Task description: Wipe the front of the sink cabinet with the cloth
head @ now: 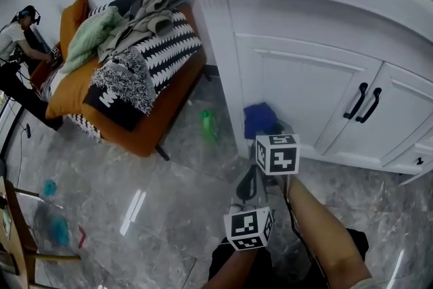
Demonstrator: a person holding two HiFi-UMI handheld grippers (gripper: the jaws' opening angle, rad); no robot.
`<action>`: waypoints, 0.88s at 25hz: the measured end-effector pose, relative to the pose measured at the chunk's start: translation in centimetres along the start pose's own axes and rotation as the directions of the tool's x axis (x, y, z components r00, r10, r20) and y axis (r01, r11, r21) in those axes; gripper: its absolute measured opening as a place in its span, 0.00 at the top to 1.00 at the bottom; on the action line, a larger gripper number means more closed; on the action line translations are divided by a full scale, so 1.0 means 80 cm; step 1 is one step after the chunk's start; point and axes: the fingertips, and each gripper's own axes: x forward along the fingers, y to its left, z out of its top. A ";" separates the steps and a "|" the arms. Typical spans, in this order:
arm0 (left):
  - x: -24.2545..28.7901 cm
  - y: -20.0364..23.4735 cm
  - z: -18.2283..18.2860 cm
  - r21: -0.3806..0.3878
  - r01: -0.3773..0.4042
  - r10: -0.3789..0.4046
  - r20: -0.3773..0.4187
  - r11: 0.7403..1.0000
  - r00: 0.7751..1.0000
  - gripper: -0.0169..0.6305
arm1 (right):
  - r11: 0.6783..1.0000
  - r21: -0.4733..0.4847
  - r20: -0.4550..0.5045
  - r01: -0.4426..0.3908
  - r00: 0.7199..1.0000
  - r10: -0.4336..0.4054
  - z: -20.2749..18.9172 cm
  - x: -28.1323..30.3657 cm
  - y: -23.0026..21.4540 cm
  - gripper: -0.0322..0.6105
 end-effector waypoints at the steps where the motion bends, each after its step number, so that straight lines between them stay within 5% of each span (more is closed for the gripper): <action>1: 0.000 0.003 0.001 -0.001 -0.003 0.003 0.003 1.000 1.000 0.96 | 1.000 0.023 -0.001 -0.002 1.000 0.002 -0.002 0.002 -0.001 0.83; 11: 0.004 -0.001 -0.003 0.004 0.006 -0.006 -0.010 1.000 1.000 0.96 | 0.975 0.189 -0.039 0.116 0.993 -0.110 -0.049 -0.021 -0.063 0.83; 22: 0.029 -0.035 -0.024 0.042 0.055 -0.053 -0.056 0.998 0.997 0.96 | 0.954 0.178 -0.069 0.242 0.970 -0.233 -0.091 -0.106 -0.188 0.84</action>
